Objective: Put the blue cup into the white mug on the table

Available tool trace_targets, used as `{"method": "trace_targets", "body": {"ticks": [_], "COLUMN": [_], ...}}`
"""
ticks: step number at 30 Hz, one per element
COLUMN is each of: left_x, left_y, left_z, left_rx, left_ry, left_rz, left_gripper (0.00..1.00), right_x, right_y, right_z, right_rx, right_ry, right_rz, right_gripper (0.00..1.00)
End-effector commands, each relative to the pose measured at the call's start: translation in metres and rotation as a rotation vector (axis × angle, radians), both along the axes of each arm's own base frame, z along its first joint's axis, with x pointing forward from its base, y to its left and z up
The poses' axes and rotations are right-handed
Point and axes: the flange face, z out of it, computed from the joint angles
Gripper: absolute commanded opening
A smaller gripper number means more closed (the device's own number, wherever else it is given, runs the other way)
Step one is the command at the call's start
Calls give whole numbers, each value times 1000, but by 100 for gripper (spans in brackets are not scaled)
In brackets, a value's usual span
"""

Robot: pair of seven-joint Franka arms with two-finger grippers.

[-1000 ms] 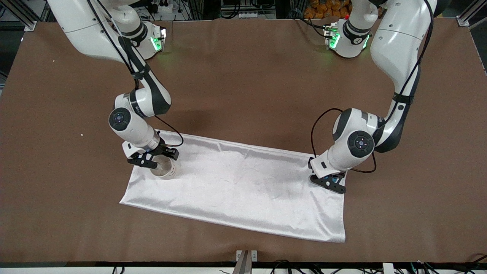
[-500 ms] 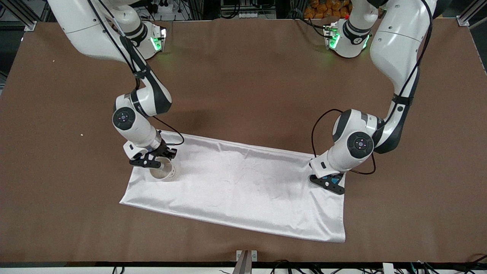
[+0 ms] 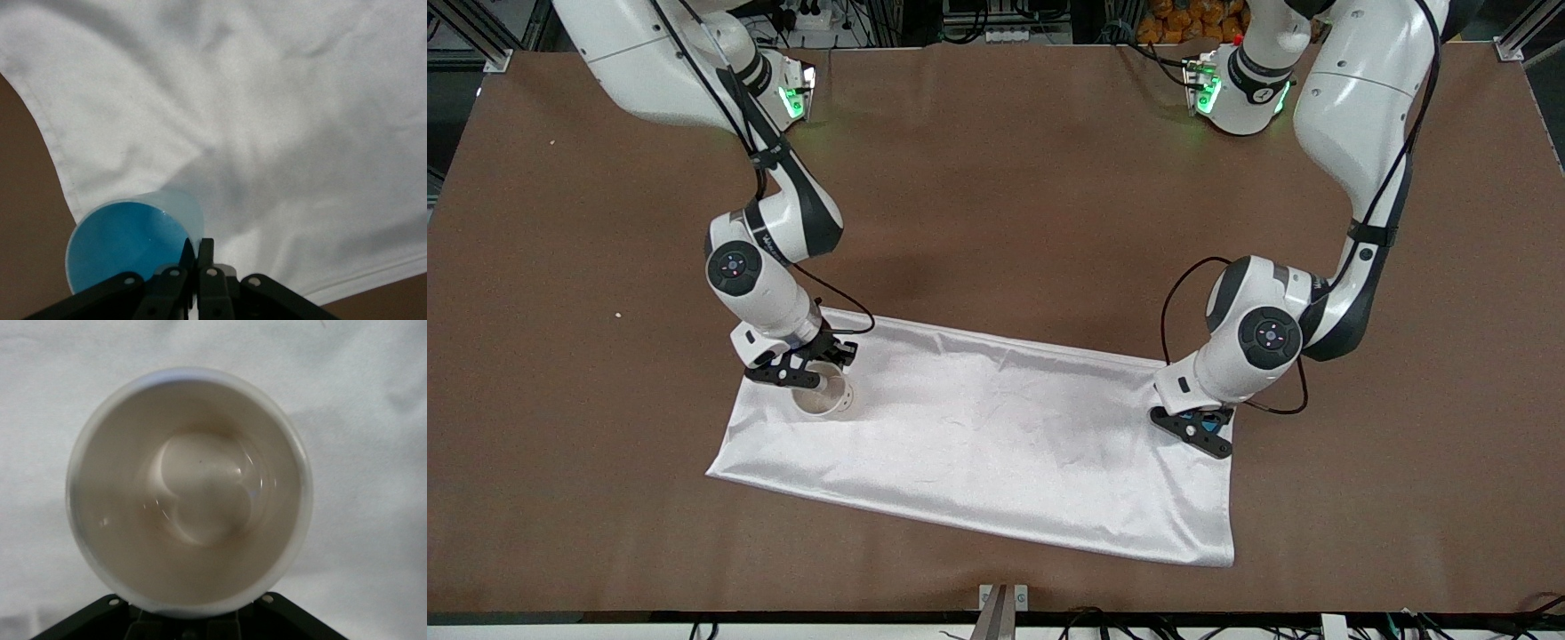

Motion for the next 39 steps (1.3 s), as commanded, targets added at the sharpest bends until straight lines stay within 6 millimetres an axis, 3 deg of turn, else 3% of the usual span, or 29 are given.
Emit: {"method": "trace_targets", "body": {"ticks": [1, 7, 19, 29, 39], "left_x": [2, 5, -11, -55, -113], "left_y": [2, 6, 22, 39, 46], "left_z": [28, 55, 151, 219, 277], "left_rx": [34, 37, 48, 19, 25], "left_ry": [-49, -72, -79, 18, 83], "left_rz": [-42, -36, 28, 220, 368], "left_gripper": [0, 0, 0, 0, 0], "right_x": [-25, -56, -123, -179, -210], "right_y": [49, 105, 188, 238, 265], "right_z": [15, 18, 15, 10, 5], "right_rx": [8, 21, 24, 15, 15], "right_ry": [4, 11, 43, 67, 61], "right_rz": [-68, -109, -170, -221, -246], "right_gripper": [0, 0, 0, 0, 0]}}
